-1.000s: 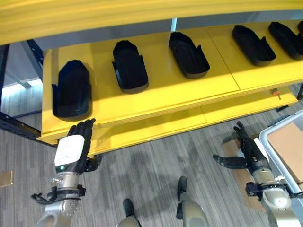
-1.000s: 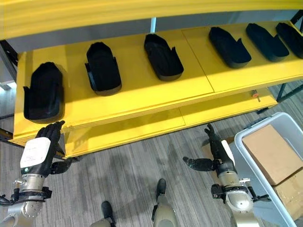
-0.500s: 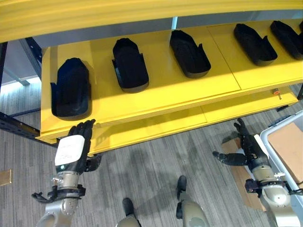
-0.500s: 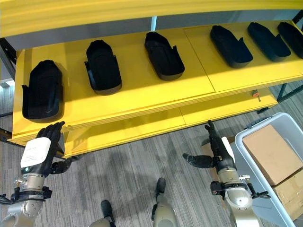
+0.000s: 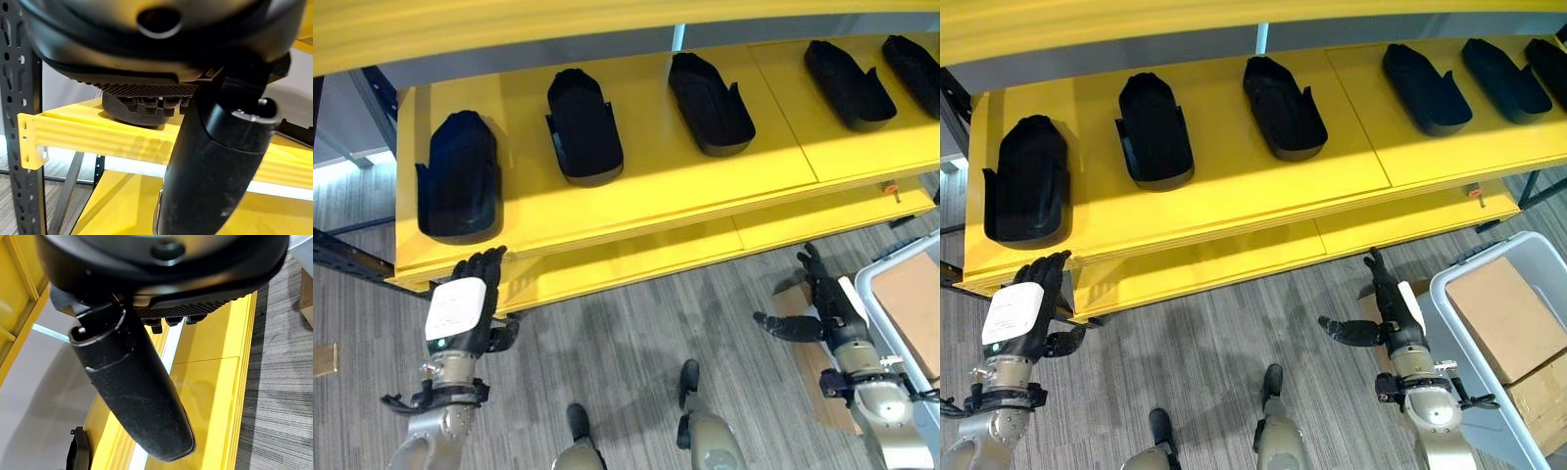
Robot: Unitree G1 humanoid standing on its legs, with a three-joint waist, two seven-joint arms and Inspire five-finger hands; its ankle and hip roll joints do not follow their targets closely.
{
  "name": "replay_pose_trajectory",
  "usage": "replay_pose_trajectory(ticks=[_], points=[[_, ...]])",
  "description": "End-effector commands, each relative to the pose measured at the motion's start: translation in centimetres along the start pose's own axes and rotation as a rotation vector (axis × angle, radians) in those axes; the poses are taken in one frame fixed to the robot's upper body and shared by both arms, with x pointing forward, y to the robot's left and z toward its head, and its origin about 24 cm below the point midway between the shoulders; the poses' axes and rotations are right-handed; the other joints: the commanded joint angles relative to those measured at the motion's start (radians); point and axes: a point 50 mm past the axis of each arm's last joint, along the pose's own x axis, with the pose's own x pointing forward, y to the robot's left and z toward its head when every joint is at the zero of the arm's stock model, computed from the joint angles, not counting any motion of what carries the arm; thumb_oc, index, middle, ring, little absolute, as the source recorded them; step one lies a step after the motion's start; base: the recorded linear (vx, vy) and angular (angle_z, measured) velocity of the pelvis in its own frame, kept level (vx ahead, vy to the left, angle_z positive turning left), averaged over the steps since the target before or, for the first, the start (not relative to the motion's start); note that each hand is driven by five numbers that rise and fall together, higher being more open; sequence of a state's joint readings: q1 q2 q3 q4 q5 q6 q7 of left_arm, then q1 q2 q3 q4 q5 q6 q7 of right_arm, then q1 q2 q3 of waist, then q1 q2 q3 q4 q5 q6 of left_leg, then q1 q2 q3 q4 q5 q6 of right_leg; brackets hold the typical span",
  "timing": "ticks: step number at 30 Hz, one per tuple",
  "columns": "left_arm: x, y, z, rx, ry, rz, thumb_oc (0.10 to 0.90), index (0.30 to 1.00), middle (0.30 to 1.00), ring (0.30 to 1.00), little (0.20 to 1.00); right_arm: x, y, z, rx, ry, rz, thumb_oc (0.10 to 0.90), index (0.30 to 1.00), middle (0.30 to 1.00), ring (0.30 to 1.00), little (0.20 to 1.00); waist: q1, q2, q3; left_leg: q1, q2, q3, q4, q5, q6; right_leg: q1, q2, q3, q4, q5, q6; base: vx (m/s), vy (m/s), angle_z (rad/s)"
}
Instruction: Move parts from the plastic box to the shelf.
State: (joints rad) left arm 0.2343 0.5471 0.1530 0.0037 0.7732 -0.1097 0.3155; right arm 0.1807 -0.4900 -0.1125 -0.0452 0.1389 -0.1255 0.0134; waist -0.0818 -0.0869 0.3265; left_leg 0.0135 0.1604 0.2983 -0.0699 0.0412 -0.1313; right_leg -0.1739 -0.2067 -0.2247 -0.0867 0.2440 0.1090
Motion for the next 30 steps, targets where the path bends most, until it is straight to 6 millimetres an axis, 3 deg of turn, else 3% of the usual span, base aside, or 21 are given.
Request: replay_pose_trajectory(ticks=[1,30], points=[[1.7,3.7,-0.9,0.1,-0.026,0.171,0.9,1.0,1.0,1.0,1.0,1.5,-1.8,5.8,-0.032,-0.301,-0.081,0.9,1.0,1.0,1.0,1.0,-0.01,-0.036,-0.014,-0.12,-0.002,-0.074,0.17,-0.094,0.052,0.087,-0.052,-0.052,0.035,-0.125,0.053,0.0,0.0,0.0],[2.6,3.8,-2.6,0.098,0.079,0.203,0.9,1.0,1.0,1.0,1.0,2.0,-1.9,6.2,-0.031,-0.317,-0.092,0.9,1.0,1.0,1.0,1.0,-0.009,-0.048,0.017,-0.166,-0.004,-0.08,0.212,-0.112,0.053,0.059,-0.058,-0.044,0.045,-0.117,0.054,0.0,0.0,0.0]])
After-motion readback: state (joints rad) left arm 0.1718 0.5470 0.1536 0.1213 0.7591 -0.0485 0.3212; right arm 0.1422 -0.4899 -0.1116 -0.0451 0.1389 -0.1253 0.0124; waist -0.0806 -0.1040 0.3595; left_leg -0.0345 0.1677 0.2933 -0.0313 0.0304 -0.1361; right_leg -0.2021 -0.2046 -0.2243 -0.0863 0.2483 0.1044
